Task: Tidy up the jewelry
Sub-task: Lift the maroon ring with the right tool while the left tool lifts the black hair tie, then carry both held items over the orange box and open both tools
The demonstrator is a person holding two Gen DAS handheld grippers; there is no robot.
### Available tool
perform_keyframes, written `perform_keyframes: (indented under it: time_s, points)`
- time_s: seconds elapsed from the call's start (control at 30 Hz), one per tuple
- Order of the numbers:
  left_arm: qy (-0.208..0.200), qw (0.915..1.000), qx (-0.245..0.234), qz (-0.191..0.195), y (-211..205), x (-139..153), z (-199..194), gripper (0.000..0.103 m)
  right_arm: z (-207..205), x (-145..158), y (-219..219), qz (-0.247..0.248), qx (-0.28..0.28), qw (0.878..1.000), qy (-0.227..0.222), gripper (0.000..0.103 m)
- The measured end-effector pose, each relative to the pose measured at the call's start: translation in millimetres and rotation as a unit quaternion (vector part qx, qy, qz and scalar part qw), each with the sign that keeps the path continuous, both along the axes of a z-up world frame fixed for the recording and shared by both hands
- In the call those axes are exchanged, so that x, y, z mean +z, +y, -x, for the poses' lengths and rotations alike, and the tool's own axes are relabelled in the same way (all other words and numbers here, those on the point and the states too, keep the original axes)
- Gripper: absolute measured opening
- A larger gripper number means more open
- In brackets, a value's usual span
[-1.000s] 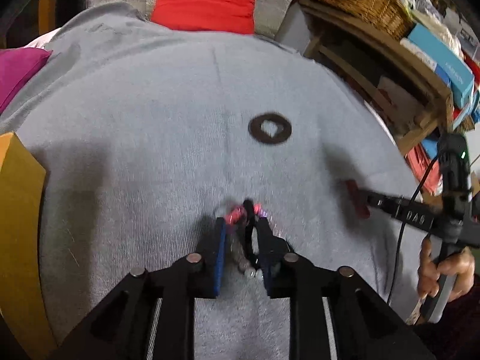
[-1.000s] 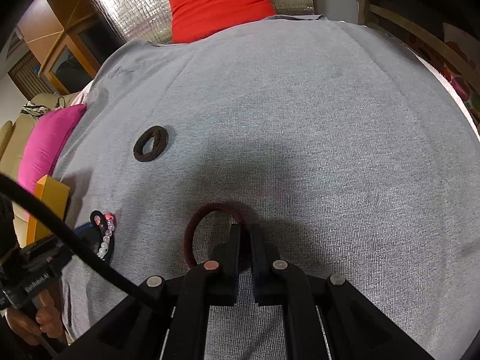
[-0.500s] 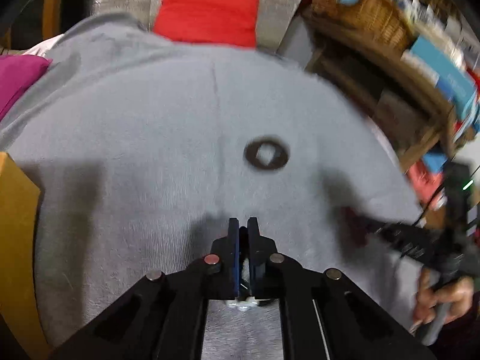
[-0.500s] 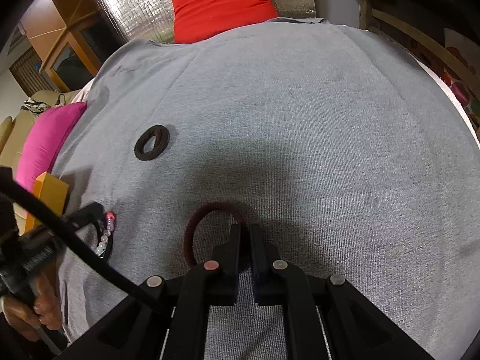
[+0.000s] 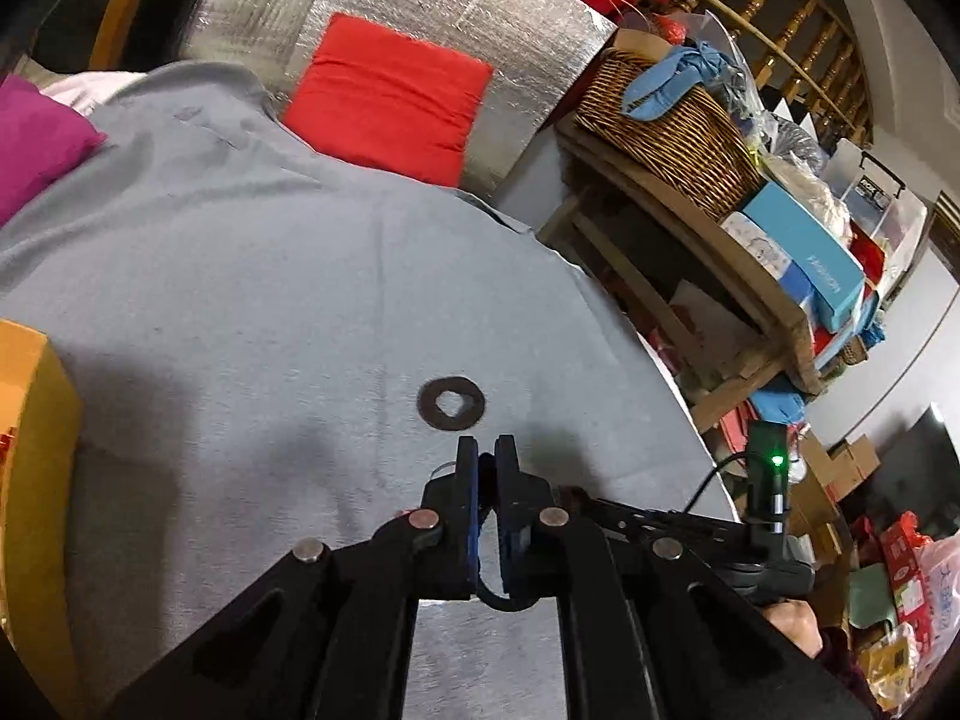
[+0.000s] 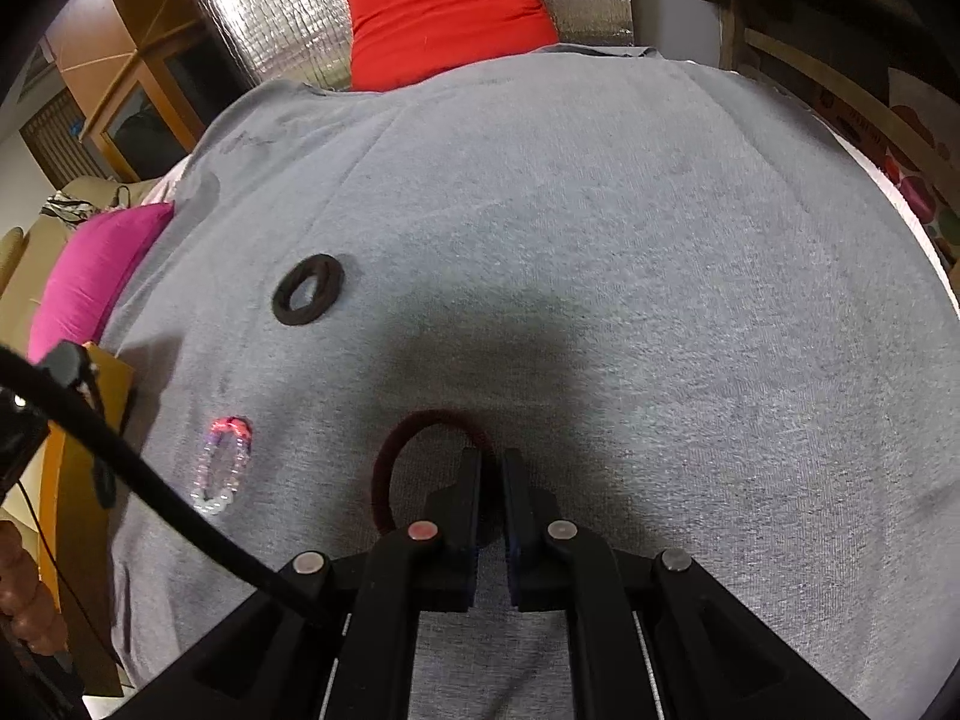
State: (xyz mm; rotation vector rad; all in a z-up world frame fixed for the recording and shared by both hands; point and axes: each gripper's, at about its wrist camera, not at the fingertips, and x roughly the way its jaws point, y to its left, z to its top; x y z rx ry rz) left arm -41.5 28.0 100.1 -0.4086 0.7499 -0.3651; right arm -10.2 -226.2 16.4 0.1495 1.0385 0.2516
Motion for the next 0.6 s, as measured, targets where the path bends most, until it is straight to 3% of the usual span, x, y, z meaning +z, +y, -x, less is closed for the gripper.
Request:
perform_keyframes:
  time_s: [0.33, 0.5, 0.6]
  points:
    - [-0.006, 0.9975, 0.045, -0.055, 8.6, 11.3, 29.4, 0.005, 14.4, 18.6, 15.1, -0.06, 0.041, 0.997, -0.026, 0.007]
    - [-0.015, 0.995, 0.08, -0.058, 26.1, 32.7, 72.8, 0.005, 31.8, 31.5, 31.6, -0.097, 0.052, 0.993, -0.038, 0.007]
    - [-0.023, 0.9925, 0.103, -0.062, 47.7, 48.8, 108.0, 0.005, 55.0, 48.8, 61.5, -0.083, 0.075, 0.991, -0.07, 0.007]
